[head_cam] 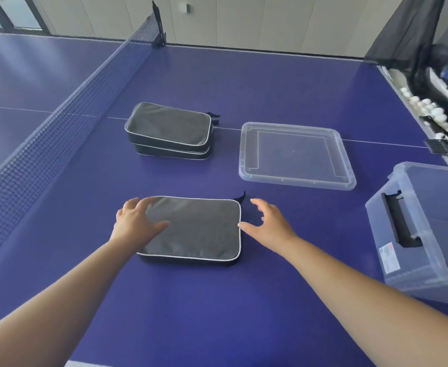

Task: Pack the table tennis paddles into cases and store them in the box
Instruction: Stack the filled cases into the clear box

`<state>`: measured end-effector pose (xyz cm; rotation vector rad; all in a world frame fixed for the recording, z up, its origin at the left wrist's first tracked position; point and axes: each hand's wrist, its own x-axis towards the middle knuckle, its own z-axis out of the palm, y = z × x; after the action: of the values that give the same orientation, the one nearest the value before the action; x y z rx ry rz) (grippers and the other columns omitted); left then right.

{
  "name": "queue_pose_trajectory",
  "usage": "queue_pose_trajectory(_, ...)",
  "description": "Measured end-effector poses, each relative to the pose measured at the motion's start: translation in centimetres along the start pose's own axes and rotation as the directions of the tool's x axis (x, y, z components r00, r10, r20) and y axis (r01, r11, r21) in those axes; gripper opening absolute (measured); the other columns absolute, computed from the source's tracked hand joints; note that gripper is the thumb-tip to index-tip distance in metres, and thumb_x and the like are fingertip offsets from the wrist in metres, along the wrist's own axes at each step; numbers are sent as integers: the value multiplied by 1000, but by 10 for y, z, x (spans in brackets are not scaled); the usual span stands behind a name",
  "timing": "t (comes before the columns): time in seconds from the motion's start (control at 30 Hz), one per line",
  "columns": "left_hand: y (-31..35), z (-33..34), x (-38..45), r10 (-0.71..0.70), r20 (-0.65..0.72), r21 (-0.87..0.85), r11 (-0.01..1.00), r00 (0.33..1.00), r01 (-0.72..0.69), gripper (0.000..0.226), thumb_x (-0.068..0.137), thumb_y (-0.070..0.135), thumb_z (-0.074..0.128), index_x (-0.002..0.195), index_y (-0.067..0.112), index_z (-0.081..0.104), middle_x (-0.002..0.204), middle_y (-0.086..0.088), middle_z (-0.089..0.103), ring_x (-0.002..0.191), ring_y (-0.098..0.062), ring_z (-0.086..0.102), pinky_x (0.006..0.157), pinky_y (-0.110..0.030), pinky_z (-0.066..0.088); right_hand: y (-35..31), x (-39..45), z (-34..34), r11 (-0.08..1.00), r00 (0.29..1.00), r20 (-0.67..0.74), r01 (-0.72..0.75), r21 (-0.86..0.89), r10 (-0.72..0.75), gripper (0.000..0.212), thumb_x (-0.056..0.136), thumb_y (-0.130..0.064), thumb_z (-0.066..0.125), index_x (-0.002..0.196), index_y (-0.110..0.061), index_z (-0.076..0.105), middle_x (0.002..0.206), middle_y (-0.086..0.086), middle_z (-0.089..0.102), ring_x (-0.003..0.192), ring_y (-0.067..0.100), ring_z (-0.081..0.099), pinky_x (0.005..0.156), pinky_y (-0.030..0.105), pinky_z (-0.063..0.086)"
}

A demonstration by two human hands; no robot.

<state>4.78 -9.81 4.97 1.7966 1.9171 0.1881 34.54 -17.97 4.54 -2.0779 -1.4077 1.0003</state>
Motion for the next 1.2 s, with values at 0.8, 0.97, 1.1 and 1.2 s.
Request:
queue_pose_trajectory(0.8, -73, 27, 38, 115, 338, -389, 921, 934, 27, 86, 72, 44, 82, 141, 56, 32, 136, 3, 46, 116, -17, 51, 89, -29, 46, -10, 8, 88, 944, 970, 7, -240, 225, 244, 87, 76, -45, 77, 143, -50, 22, 141, 0, 32, 104, 11, 39, 84, 26, 35)
queue_pose_trajectory(0.97, -58, 31, 37, 117, 330, -458, 887, 936, 50, 83, 70, 41, 84, 137, 56, 38, 140, 3, 40, 121, -17, 47, 98, -34, 46, -11, 6, 87, 959, 977, -42, -199, 203, 211, 77, 77, -44, 77, 138, -48, 32, 138, 0, 27, 110, 14, 43, 84, 26, 39)
queue_pose_trajectory(1.1, -49, 32, 40, 110, 329, -501, 863, 938, 74, 83, 72, 30, 84, 138, 53, 39, 139, 4, 42, 119, -17, 49, 92, -32, 46, -3, 4, 79, 965, 981, -85, -154, 211, 175, 71, 77, -39, 79, 136, -42, 38, 143, -2, 24, 115, 7, 37, 90, 24, 34)
queue_pose_trajectory(1.2, -41, 35, 36, 133, 355, -521, 850, 926, 77, 83, 75, 25, 84, 141, 48, 39, 134, 10, 45, 116, -13, 51, 89, -27, 45, 1, 3, 68, 964, 982, -74, -153, 215, 173, 73, 76, -37, 80, 136, -41, 39, 143, -3, 26, 114, 7, 36, 90, 25, 33)
